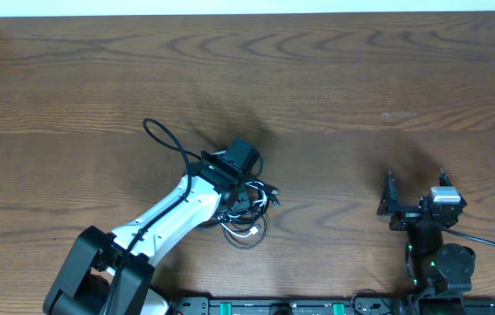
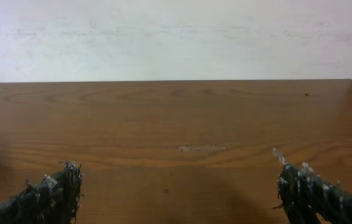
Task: Untangle cables
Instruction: 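Grasp the cable bundle with the left gripper and lift it up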
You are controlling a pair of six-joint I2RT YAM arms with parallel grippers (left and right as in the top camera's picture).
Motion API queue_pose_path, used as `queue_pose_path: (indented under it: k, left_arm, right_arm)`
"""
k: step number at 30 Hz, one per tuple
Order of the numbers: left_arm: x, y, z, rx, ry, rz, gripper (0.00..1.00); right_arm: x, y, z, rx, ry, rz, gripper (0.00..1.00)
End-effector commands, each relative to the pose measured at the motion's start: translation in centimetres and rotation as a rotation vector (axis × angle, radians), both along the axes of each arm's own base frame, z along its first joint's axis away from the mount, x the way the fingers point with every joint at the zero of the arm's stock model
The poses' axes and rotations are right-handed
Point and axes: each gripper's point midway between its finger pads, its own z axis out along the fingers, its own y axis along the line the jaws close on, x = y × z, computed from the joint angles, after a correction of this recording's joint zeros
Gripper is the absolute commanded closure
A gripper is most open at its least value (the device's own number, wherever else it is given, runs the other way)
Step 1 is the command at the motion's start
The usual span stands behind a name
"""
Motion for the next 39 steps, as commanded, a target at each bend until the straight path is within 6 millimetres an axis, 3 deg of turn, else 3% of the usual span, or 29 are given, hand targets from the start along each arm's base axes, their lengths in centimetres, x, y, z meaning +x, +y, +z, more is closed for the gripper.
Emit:
queue_pose_path:
  k: [1,4,10,16,19,21,26,28,34,39]
  left_arm:
    - [0.7,0.0,0.4,0.011,-0.024,0.009,0.61]
    - [0.8,-0.1,0.4,0.01,-0.026,0.007,0.64]
    - [1.5,-0.4,1.0,0.002,-0.058,-0.039,0.81]
    - [2.9,-1.3,2.4,-0.006,-0.127,-0.195,0.81]
    - [3.5,-1.8,3.6,-0.004,-0.167,-0.287,0.92]
    - [3.9,-2.0,4.3,-0.003,-0.194,-0.335,0.92]
    - [5.7,-3.2,7.9,-0.023,-0.362,-0.476,0.92]
    - [6.7,-3.9,10.6,-0.024,-0.484,-0.564,0.92]
    - [7.9,-4.7,15.7,0.02,-0.702,-0.738,0.92]
    - [8.0,-4.8,16.7,0.07,-0.749,-0.834,0.92]
  right_arm:
    - [0.0,-0.2,-0.1,-0.016,0.001,-0.007,0.01]
    - [0.0,-0.2,-0.1,-0.016,0.001,-0.007,0.01]
    - [0.0,-0.2,-0.1,-0.016,0.001,-0.007,0.01]
    - [0.0,-0.2,-0.1,-0.016,0.001,-0.007,0.01]
    - [0.0,-0.2,-0.1,-0.016,0.001,-0.007,0.01]
    - [0.0,-0.2,-0.1,-0.016,0.001,-0.007,0.01]
    - [0.0,-0.2,-0.1,-0.016,0.001,-0.007,0.01]
    - [0.0,-0.2,-0.1,-0.016,0.001,-0.007,0.01]
    - [0.0,-0.2,0.0,-0.018,0.001,-0.009,0.01]
    - [0.0,-0.7,0.0,-0.03,-0.002,-0.037,0.01]
